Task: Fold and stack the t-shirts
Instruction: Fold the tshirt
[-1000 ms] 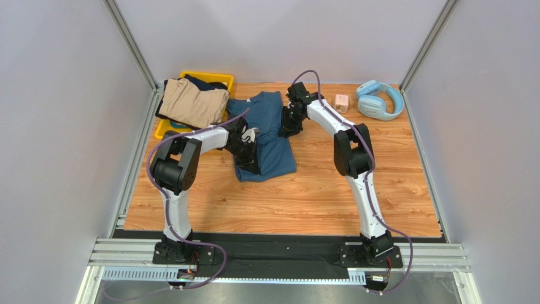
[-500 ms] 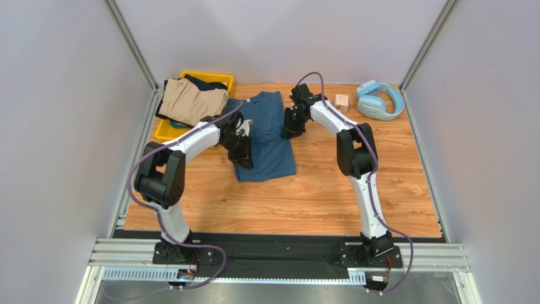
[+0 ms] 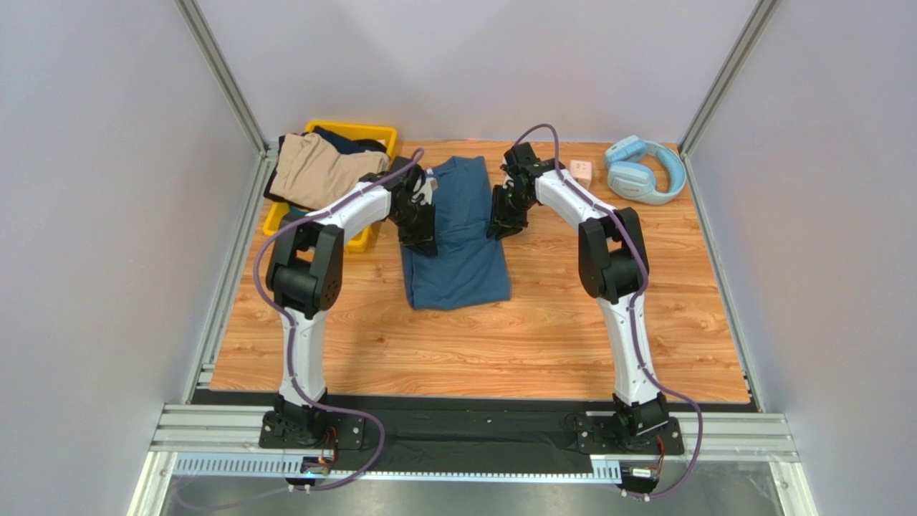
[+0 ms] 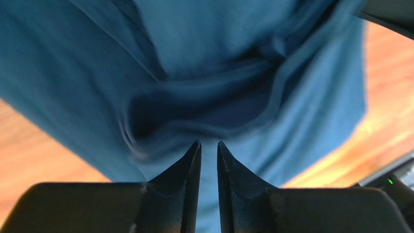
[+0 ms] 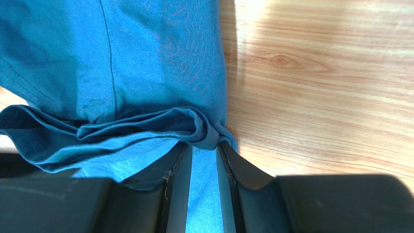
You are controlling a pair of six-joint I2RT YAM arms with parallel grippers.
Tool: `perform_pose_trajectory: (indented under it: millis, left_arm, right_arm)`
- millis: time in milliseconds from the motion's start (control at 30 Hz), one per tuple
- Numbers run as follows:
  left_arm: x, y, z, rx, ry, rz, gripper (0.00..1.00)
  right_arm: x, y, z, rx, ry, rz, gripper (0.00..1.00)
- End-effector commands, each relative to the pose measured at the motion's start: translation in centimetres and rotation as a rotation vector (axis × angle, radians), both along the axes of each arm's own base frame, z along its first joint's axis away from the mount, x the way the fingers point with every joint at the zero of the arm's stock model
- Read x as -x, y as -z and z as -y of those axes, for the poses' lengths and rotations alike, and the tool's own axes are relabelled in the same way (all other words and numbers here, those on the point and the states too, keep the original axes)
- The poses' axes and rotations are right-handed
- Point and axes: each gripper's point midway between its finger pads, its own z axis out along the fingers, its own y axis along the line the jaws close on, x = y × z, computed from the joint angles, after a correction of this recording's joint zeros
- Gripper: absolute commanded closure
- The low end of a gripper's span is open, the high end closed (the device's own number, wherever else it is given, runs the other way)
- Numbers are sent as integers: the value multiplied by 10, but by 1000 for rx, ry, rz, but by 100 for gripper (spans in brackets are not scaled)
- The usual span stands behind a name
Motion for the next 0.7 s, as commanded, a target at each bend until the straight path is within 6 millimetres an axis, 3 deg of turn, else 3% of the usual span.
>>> perform_pose_trajectory:
  millis: [0,233,500,600,667]
  left_arm:
    - [-22,15,-9,-61,-45,4,77]
    - [-13,15,-43,-145,-120,18,76]
    - [-6,0,-59,-158,-137,37,76]
    - [-8,-12,-64,-155,-150,58,76]
    - [-9,-23,-65,-130,-156,71,74]
  right_arm:
    - [13,0,10,31,-22,-27,69]
    - [18,-5,29,68,-8,-22,69]
    - [30,-7,41,93,-6,-34,69]
    - [30,-19,42,89,-2,-13,69]
    - [25,-40,44,74,8,28,67]
